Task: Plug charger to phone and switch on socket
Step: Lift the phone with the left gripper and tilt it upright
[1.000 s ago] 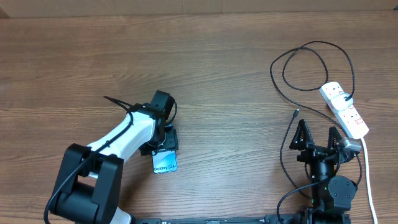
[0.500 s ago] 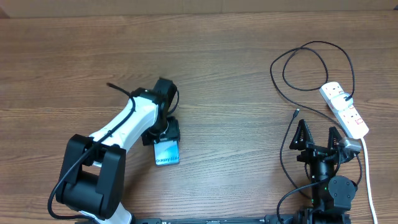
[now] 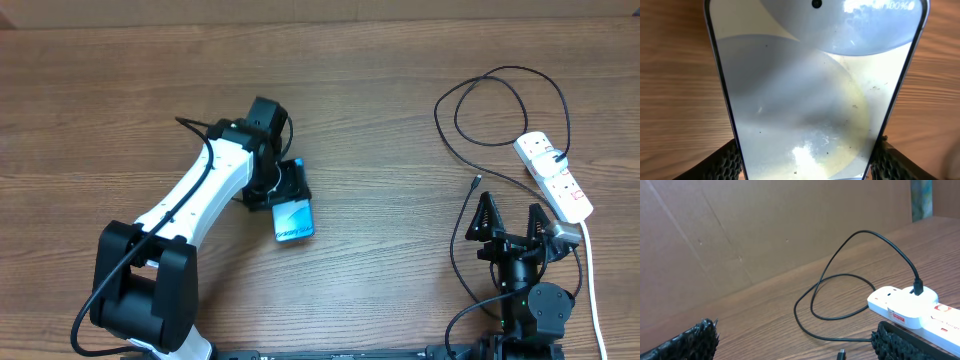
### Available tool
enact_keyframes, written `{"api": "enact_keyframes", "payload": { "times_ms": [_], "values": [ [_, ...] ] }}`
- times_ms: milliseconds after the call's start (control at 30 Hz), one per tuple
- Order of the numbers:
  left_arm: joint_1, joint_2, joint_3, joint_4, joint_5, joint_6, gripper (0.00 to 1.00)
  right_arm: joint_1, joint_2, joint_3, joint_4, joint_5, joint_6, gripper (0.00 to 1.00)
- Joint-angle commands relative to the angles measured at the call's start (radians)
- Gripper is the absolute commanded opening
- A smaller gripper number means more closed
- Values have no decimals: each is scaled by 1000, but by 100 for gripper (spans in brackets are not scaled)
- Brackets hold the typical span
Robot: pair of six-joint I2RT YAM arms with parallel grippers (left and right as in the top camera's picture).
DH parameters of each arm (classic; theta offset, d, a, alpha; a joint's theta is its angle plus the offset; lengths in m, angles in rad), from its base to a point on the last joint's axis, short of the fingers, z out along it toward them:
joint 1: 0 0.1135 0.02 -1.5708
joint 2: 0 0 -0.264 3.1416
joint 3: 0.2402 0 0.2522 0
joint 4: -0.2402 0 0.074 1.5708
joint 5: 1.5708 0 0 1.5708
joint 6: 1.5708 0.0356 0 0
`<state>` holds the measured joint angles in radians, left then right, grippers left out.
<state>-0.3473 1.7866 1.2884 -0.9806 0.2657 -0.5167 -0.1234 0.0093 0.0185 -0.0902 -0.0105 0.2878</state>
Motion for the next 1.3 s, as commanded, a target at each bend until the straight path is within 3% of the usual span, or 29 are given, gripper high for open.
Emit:
{"api": "enact_keyframes", "payload": {
  "times_ms": [0,367,800,1267],
  "values": [
    [-3,2,77,-3,136,-7,54,5,-6,-11,6,10,0,100],
    [55,2,183,-2,373,-23,52,5,-6,-11,6,10,0,100],
    [150,5,185,0,640,-23,49,5,-6,-11,6,10,0,100],
    [151,5,185,-1,870,-22,47,5,-6,-11,6,10,0,100]
  ]
}}
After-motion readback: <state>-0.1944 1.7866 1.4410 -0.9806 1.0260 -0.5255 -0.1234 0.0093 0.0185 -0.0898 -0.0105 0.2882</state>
